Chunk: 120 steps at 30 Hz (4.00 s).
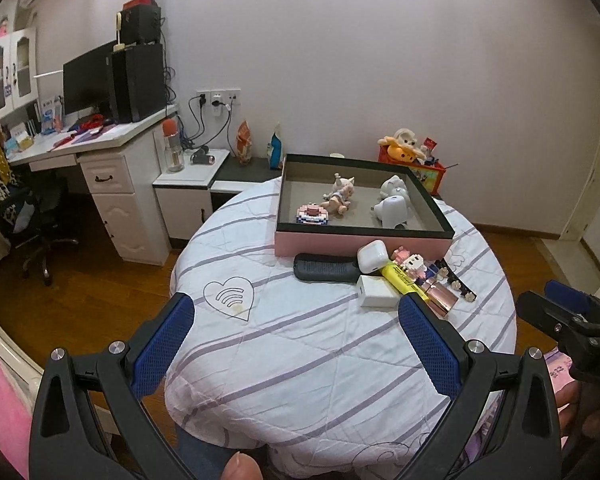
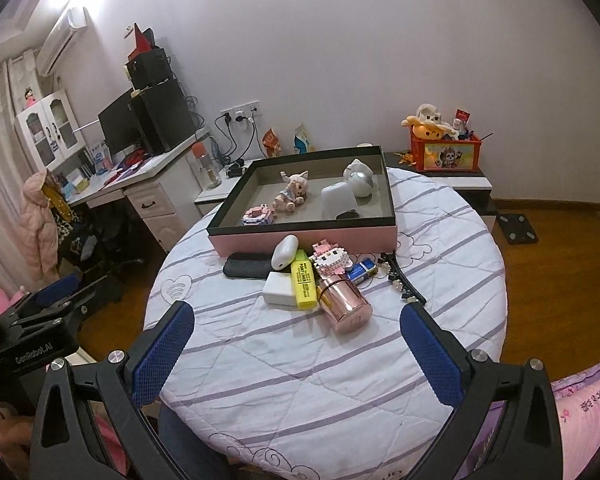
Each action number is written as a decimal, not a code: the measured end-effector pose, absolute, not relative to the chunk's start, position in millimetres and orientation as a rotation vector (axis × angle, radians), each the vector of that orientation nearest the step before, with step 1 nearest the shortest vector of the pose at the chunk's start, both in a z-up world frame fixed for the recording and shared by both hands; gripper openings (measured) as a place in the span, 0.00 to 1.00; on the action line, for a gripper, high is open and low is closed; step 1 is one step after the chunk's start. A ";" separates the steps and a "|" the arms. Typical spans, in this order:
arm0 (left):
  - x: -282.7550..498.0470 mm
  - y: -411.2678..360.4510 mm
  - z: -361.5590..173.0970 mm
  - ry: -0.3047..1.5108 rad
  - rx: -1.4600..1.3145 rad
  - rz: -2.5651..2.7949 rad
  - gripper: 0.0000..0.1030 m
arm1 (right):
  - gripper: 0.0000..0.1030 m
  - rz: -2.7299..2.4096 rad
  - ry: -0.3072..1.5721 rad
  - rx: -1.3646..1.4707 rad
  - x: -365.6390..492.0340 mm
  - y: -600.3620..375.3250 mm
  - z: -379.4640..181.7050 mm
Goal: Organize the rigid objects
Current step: 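Withdraw both tools from the box back toward the remaining objects, then close the right tool around the rose-gold canister, then grasp the white charger with the left tool while the right tool lifts the canister, then carry charger and canister over the box and open both tools to drop them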
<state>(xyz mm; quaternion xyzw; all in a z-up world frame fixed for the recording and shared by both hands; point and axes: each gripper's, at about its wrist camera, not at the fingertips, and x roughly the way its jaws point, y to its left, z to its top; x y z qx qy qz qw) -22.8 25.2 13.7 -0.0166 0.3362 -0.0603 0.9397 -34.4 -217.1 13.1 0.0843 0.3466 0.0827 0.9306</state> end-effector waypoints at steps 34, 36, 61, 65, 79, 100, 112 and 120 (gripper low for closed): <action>53.5 -17.8 -62.1 0.896 0.030 -0.167 1.00 | 0.78 0.158 0.937 -0.009 46.4 -233.6 -86.4; 58.1 -22.1 -67.5 0.910 0.035 -0.172 1.00 | 0.77 0.169 0.937 -0.034 52.5 -230.7 -90.1; 90.9 -79.2 -110.9 0.958 0.089 -0.264 1.00 | 0.51 0.205 0.969 0.035 64.3 -250.4 -98.8; 103.0 -87.3 -120.9 0.968 0.122 -0.245 1.00 | 0.51 0.207 0.967 0.052 63.3 -256.3 -100.6; 113.9 -94.1 -135.5 0.949 0.104 -0.265 0.85 | 0.51 0.207 0.963 0.073 61.2 -261.6 -99.8; 82.7 -39.0 -110.3 0.937 -0.050 -0.340 0.58 | 0.47 0.229 0.943 0.072 50.4 -246.2 -85.2; 78.0 -16.9 -67.2 0.844 -0.067 -0.346 0.58 | 0.47 0.282 0.894 0.056 51.0 -225.8 -61.8; 112.2 -21.6 -29.1 0.777 -0.046 -0.355 0.58 | 0.47 0.274 0.792 -0.008 82.5 -224.0 -16.2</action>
